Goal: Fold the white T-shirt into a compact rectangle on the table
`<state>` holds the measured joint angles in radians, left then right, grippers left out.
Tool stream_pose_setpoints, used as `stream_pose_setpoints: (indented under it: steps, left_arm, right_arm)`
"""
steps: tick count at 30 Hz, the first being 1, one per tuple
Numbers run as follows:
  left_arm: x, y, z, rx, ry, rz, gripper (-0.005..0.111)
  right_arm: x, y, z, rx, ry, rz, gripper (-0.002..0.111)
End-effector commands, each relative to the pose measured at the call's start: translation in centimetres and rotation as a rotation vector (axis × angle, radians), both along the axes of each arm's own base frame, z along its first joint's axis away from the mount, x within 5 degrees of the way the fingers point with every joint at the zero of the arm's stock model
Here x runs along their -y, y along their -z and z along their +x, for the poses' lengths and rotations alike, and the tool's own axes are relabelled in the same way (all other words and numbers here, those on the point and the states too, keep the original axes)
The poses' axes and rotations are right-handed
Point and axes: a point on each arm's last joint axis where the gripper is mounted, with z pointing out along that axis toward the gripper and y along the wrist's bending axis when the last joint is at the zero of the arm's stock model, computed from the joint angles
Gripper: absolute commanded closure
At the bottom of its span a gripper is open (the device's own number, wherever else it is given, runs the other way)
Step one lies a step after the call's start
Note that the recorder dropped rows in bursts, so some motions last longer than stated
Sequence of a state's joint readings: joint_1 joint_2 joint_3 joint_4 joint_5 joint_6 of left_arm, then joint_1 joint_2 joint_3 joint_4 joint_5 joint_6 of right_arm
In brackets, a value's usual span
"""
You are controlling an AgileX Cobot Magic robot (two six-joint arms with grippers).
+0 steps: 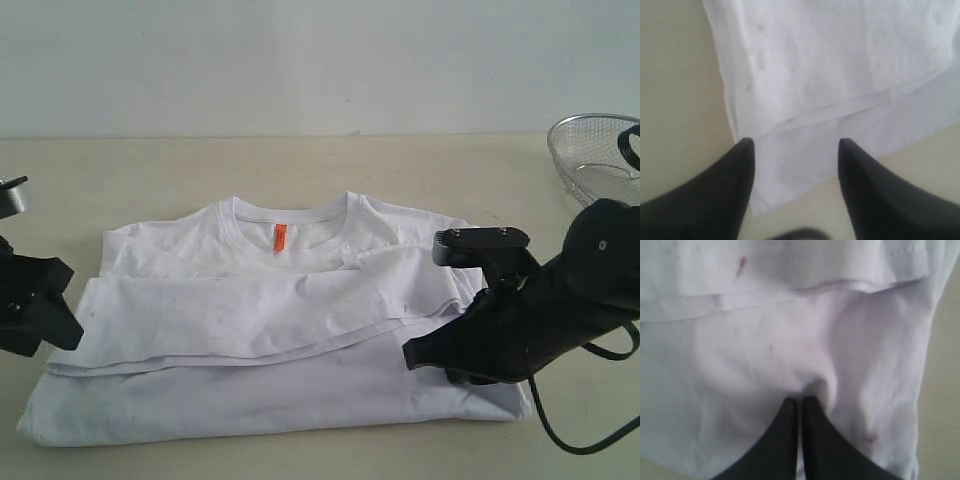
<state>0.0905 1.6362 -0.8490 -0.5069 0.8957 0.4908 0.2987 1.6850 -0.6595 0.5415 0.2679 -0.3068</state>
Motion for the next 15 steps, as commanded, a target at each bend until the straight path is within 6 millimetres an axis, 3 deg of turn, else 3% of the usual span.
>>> stream_pose_setpoints:
  steps: [1, 15]
  left_arm:
    - [0.1, 0.4, 0.7, 0.025, -0.032, -0.003, 0.051]
    - [0.3, 3.0, 1.6, -0.012, -0.045, -0.032, 0.051]
  right_arm:
    - [-0.1, -0.1, 0.2, 0.013, -0.010, -0.005, 0.108]
    - [-0.1, -0.1, 0.2, 0.017, -0.016, -0.007, 0.108]
